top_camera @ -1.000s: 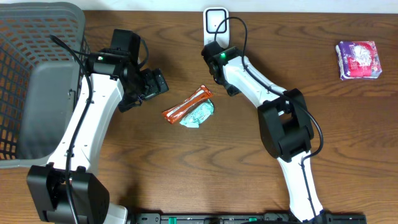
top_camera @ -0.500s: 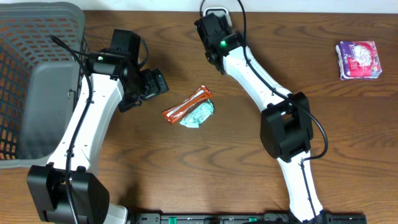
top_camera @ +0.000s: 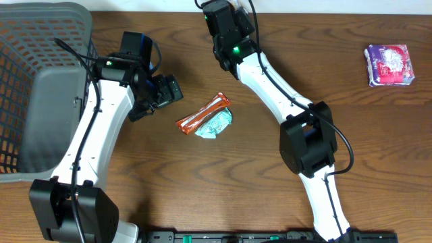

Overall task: Scan the item barcode
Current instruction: 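Hold the small orange packet under the white scanner, then carry the orange packet right and drop it beside the purple packet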

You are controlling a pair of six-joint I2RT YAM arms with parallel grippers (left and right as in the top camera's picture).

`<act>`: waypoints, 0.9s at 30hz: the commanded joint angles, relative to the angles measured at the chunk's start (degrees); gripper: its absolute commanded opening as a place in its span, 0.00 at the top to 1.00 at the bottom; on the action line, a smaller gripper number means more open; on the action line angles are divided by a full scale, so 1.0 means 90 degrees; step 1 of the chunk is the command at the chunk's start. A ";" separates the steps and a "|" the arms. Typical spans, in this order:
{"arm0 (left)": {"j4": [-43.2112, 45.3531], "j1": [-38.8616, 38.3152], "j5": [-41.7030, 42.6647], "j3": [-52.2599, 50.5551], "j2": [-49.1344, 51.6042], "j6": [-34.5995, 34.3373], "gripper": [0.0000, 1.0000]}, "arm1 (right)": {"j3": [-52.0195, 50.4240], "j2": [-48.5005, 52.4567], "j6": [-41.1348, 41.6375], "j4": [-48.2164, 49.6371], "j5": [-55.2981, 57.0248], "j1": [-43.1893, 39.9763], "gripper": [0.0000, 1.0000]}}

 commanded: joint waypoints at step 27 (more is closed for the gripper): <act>-0.0034 0.0010 -0.0068 0.0068 0.0036 0.0039 0.02 | 0.0090 -0.0464 0.1610 -0.3934 -0.2535 -0.3614 0.99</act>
